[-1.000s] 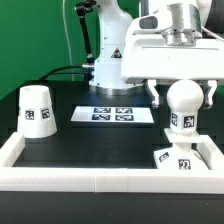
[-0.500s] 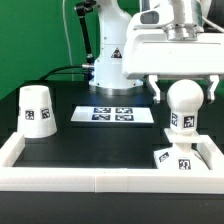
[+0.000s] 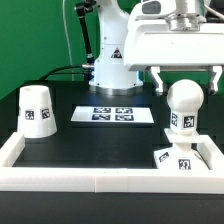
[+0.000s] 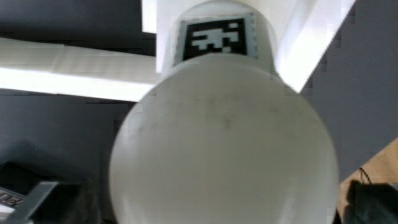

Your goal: Assemble lamp

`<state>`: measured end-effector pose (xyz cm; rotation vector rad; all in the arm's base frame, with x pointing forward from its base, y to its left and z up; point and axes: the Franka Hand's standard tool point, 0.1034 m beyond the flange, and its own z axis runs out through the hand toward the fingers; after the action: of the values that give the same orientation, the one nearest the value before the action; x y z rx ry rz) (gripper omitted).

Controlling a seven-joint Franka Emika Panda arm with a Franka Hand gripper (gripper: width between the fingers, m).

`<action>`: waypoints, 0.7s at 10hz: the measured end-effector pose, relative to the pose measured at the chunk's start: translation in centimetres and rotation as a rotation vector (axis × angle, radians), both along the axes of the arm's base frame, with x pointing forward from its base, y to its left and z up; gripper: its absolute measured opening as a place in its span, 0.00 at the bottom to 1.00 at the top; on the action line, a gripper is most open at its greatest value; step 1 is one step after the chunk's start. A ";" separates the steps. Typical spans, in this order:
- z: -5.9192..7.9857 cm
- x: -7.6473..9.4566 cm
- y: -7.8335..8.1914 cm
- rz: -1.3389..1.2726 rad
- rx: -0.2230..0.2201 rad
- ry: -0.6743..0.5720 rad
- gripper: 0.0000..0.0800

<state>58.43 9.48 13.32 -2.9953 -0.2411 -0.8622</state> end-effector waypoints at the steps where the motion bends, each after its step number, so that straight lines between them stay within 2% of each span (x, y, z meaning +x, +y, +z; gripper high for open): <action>1: 0.0 0.0 0.0 0.000 0.000 0.001 0.87; 5: -0.5 -0.1 -0.3 -0.004 0.000 0.027 0.87; 6: -1.2 -0.6 0.0 0.004 0.009 0.138 0.87; 7: -1.1 -0.3 0.1 0.009 0.017 0.218 0.87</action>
Offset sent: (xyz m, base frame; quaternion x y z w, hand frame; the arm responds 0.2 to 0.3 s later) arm 0.0023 -0.0034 -0.0016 0.0008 -0.0035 -0.0024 1.0000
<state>58.14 9.54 12.20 -3.0365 -0.2400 -0.5272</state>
